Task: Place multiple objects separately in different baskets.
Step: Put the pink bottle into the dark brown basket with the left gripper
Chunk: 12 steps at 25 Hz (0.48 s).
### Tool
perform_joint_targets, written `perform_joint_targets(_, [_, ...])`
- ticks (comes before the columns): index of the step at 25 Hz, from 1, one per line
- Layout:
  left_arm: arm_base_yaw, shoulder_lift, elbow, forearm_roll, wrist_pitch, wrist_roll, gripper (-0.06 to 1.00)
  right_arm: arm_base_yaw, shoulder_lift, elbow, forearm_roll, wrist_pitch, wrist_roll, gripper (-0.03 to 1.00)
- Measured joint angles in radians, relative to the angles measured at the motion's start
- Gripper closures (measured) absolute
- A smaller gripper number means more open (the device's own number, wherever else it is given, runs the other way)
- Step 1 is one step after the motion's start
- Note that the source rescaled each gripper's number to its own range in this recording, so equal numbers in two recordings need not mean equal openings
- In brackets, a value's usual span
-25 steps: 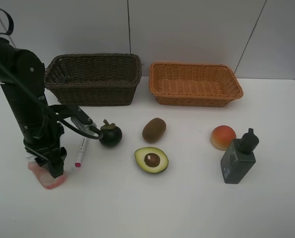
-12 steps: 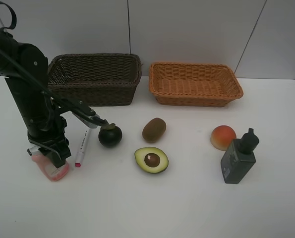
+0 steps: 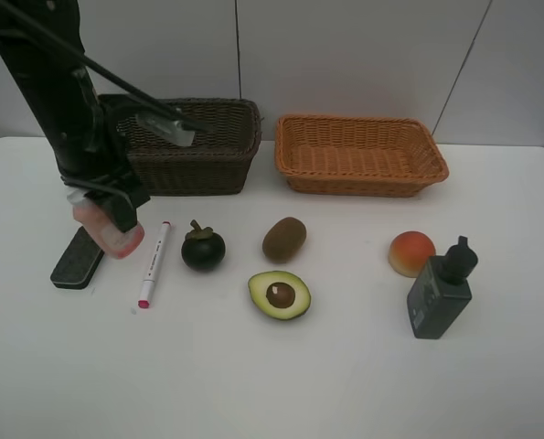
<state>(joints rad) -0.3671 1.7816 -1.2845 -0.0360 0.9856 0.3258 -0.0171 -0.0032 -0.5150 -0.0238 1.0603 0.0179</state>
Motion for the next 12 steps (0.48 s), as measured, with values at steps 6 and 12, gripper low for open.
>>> perform_joint_targets(6, [0.071, 0.028, -0.270, 0.056, -0.090, -0.186, 0.68, 0.000, 0.000, 0.000, 0.000, 0.000, 0.000, -0.03])
perform_joint_targets(12, [0.152, 0.196, -0.434, 0.063, -0.178, -0.340, 0.68, 0.000, 0.000, 0.000, 0.000, 0.000, 0.000, -0.03])
